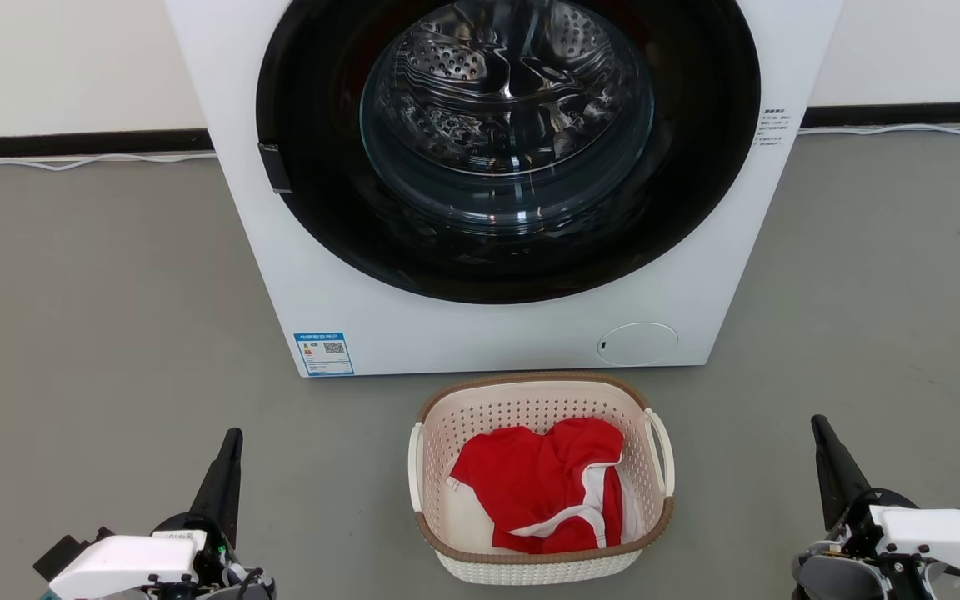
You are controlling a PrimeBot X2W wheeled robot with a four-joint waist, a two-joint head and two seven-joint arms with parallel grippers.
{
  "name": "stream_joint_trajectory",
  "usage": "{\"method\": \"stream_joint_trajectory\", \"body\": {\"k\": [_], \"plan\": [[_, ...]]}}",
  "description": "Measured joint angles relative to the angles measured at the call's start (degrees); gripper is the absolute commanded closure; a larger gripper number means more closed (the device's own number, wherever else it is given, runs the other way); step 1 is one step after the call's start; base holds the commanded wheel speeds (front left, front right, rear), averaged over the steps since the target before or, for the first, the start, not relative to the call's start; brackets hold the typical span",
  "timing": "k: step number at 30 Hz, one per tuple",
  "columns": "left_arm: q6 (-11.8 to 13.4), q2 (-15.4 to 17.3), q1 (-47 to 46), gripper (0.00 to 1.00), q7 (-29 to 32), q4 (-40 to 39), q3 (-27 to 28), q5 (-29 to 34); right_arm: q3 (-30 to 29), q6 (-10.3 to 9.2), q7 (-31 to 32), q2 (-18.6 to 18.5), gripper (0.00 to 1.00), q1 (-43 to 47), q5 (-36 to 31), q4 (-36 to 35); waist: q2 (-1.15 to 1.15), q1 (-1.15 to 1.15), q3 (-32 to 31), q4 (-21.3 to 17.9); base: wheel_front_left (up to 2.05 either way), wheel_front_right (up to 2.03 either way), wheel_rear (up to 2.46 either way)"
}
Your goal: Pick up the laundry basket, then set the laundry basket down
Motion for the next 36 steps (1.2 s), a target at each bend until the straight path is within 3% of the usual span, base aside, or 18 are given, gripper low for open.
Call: {"method": "stream_joint_trajectory", "body": {"k": [35,36], "plan": [[0.00,0.00,0.00,1.00,0.00,0.00,0.00,0.00,0.00,0.00,0.00,0.00,1.00,0.00,0.00,0.00,0.00,0.00,0.00,0.00,0.00,0.00,0.00],[0.00,0.00,0.00,0.00,0.00,0.00,0.00,0.00,0.00,0.00,0.00,0.00,0.00,0.00,0.00,0.00,0.00,0.00,0.00,0.00,0.00,0.00,0.00]]}}
